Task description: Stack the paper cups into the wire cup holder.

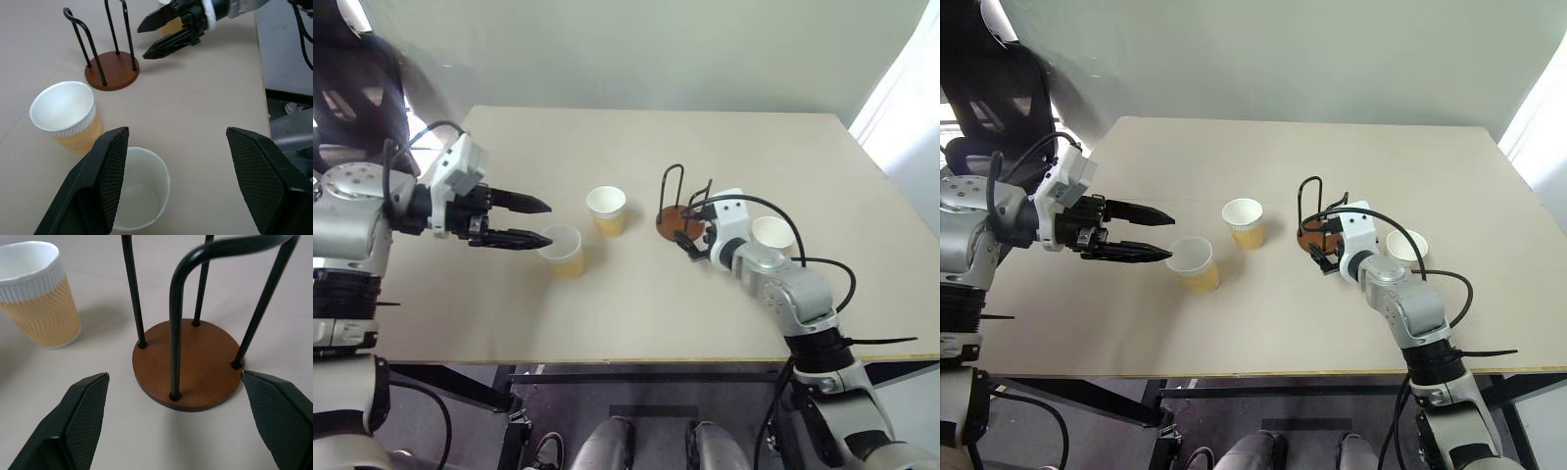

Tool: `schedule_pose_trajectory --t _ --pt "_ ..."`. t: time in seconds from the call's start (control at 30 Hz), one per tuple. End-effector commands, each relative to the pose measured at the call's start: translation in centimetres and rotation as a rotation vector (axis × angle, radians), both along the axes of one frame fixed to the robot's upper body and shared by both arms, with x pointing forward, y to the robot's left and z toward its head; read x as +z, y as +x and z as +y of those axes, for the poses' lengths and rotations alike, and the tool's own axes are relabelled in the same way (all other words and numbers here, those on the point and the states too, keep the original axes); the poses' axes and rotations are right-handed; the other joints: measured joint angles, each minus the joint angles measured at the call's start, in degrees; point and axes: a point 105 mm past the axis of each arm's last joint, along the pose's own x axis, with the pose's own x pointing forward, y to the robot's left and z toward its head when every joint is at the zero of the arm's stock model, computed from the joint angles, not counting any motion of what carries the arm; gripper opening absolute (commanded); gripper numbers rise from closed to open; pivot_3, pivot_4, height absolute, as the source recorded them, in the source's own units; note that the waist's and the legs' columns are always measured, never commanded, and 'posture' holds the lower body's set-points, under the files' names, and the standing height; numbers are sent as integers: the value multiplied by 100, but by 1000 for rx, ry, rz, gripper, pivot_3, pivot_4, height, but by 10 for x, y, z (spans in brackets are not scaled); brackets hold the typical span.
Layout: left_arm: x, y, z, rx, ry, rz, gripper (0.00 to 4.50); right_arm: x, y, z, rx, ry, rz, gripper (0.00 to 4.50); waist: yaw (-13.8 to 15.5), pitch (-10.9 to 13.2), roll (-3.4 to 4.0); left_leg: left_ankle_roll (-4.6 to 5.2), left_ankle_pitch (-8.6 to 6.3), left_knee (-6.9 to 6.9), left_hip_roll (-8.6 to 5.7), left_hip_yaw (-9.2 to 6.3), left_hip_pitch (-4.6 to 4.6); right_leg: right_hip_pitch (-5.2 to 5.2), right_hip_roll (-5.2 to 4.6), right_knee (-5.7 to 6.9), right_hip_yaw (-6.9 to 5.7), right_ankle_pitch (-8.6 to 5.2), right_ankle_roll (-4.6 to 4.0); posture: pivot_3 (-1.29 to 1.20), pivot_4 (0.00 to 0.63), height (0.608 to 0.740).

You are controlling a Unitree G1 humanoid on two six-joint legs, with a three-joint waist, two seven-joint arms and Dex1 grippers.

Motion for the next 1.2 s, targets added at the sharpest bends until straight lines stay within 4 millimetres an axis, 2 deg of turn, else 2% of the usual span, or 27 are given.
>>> schedule_pose_trajectory --t 0.03,0.4,0.5,0.73,0.83,0.87,0.93,1.03,1.1,1.2 --pt "16 -8 2 -16 -3 -54 3412 22 7 11 37 22 -103 4453 -6 0 0 0 0 -3 1 0 0 -1 0 0 -1 1 -3 0 150 740" --pt "15 -12 3 -2 2 -59 3412 40 27 28 66 52 -204 4453 -13 0 1 1 0 -13 3 -38 -4 -4 4 3 -28 12 -37 0 150 740" --pt "15 -13 3 -1 3 -59 3412 39 29 31 74 55 -205 3914 -14 0 1 -2 1 -15 4 -43 -3 -4 4 3 -34 13 -43 0 150 740" --pt "14 -14 4 8 5 -58 3412 35 27 33 101 42 -193 1365 -15 1 1 -8 4 -16 4 -49 -4 -3 4 3 -42 13 -48 0 150 740" --pt "13 -14 5 13 7 -55 3412 26 16 38 178 16 -152 191 -14 0 1 -11 6 -18 6 -51 -5 -3 4 3 -47 13 -50 0 150 740" --pt "13 -14 5 13 7 -54 3412 23 12 39 206 9 -139 43 -13 0 1 -11 6 -17 6 -52 -6 -2 4 3 -50 12 -51 0 150 740" --pt "12 -14 5 12 8 -52 3412 21 0 43 275 -1 -131 43 -14 0 1 -13 5 -17 7 -53 -5 4 4 1 -55 10 -56 0 150 740" --pt "10 -13 4 2 13 -45 3412 20 -27 48 418 -28 -116 43 -12 0 0 -25 12 -17 7 -54 -5 8 3 1 -62 8 -59 0 150 740" --pt "10 -12 3 -1 15 -45 3412 19 -45 48 496 -49 -101 43 -18 0 0 -61 34 -15 10 -54 -3 13 2 1 -66 6 -63 0 150 740" --pt "10 -10 1 -11 15 -44 3412 18 -67 47 588 -72 -77 43 -18 0 -1 -62 34 -16 12 -54 -1 14 3 3 -66 5 -64 0 150 740"
